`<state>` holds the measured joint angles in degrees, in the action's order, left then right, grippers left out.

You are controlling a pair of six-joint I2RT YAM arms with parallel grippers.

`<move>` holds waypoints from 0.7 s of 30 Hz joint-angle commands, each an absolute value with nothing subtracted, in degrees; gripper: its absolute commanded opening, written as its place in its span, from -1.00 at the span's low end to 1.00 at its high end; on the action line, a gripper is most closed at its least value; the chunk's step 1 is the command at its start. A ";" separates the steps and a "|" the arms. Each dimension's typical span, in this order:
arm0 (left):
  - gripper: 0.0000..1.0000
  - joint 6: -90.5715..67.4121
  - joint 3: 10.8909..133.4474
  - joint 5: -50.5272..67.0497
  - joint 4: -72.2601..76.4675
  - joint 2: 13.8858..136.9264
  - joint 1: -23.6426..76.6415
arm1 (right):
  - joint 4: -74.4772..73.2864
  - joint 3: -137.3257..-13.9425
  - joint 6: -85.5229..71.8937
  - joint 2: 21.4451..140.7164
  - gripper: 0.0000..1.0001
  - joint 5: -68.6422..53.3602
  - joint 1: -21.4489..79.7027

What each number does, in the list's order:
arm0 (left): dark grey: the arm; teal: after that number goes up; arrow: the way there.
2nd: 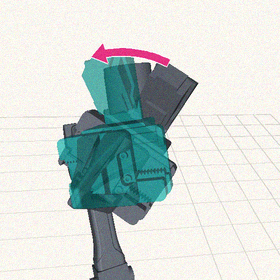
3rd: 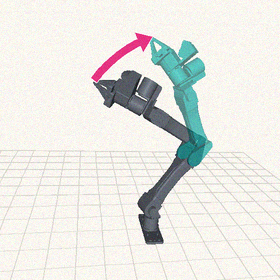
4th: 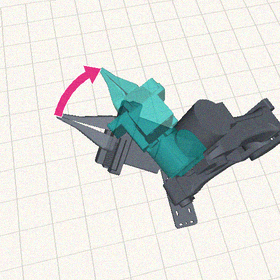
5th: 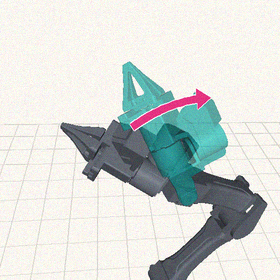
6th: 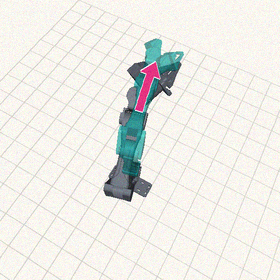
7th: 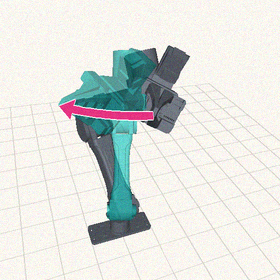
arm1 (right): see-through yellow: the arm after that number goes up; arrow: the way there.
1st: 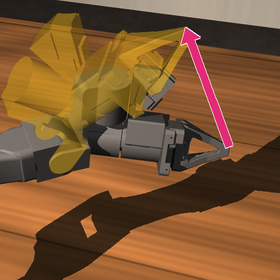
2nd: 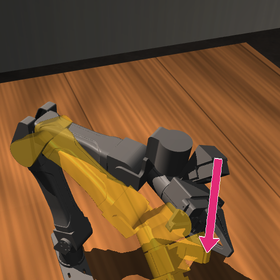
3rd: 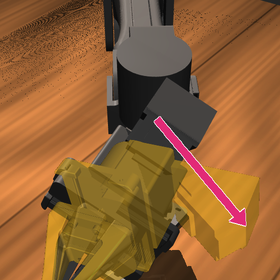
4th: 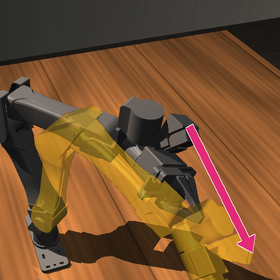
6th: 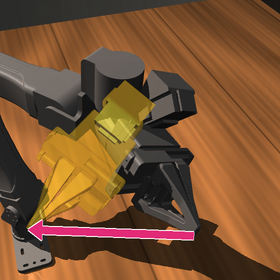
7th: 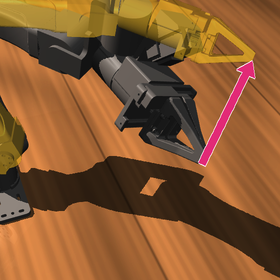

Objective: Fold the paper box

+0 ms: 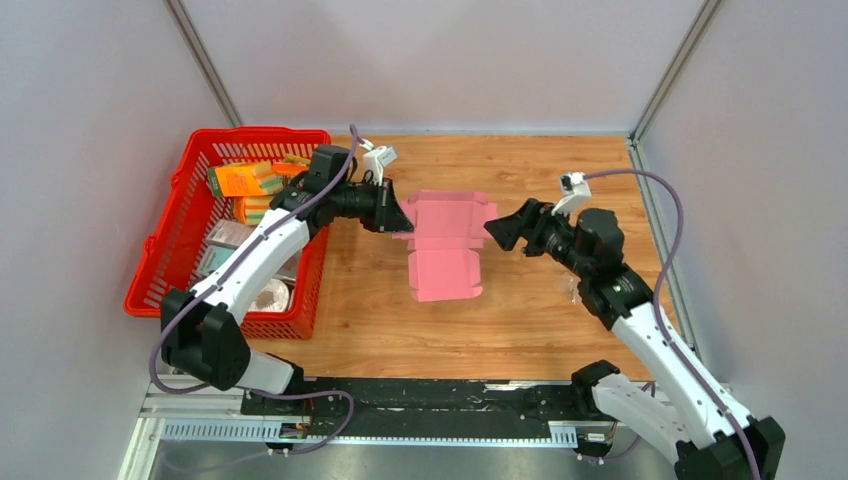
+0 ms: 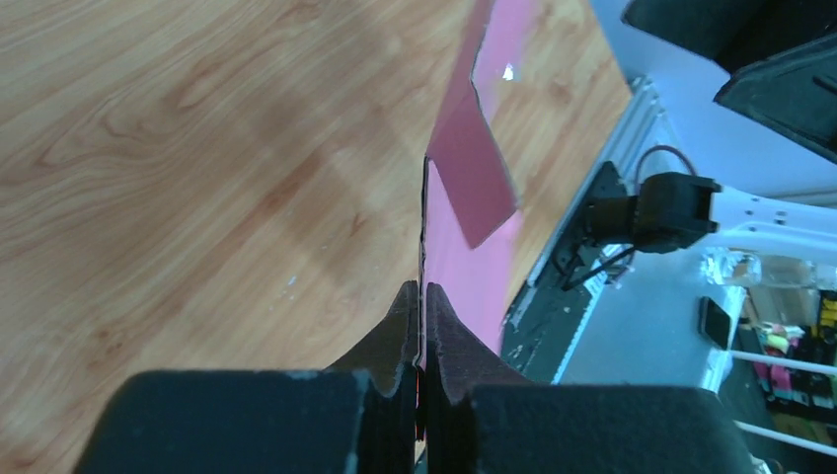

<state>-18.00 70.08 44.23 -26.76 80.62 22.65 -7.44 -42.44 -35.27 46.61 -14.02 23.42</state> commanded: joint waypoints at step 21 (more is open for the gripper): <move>-1.00 2.02 78.74 34.00 -46.13 90.35 30.32 | -15.65 -67.16 6.06 86.83 0.76 -53.51 23.64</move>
